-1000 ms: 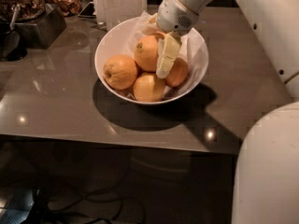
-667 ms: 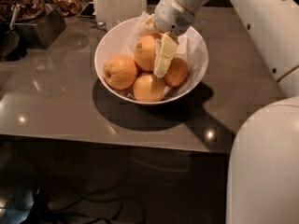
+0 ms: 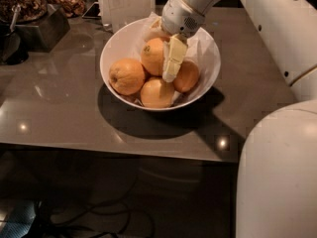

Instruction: Pick orange from white bowl

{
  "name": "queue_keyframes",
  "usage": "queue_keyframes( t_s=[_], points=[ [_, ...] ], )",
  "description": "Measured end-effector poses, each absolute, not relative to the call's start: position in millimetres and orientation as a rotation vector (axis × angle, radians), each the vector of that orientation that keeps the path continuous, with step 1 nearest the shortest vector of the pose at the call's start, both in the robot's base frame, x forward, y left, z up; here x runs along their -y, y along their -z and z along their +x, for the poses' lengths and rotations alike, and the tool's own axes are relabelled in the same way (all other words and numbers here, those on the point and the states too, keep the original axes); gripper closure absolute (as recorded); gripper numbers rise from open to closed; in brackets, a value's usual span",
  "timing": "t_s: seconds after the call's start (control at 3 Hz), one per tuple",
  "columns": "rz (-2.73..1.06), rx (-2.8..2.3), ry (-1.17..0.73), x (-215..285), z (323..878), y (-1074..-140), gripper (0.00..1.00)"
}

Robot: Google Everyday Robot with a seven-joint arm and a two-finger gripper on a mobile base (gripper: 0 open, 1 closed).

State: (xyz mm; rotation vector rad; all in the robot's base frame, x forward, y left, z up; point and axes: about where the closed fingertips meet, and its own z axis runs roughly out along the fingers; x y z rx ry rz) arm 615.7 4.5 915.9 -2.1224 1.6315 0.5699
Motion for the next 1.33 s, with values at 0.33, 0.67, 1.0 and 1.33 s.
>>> queue_keyframes(
  t_s=[0.33, 0.67, 1.0, 1.33],
  points=[
    [-2.122, -1.632, -0.570, -4.5, 615.7, -915.9, 0.42],
    [-2.122, -1.632, -0.570, -4.5, 615.7, -915.9, 0.65],
    [-2.122, -1.632, -0.570, -4.5, 615.7, -915.9, 0.89],
    [-2.122, -1.632, -0.570, -4.5, 615.7, -916.1, 1.00]
  ],
)
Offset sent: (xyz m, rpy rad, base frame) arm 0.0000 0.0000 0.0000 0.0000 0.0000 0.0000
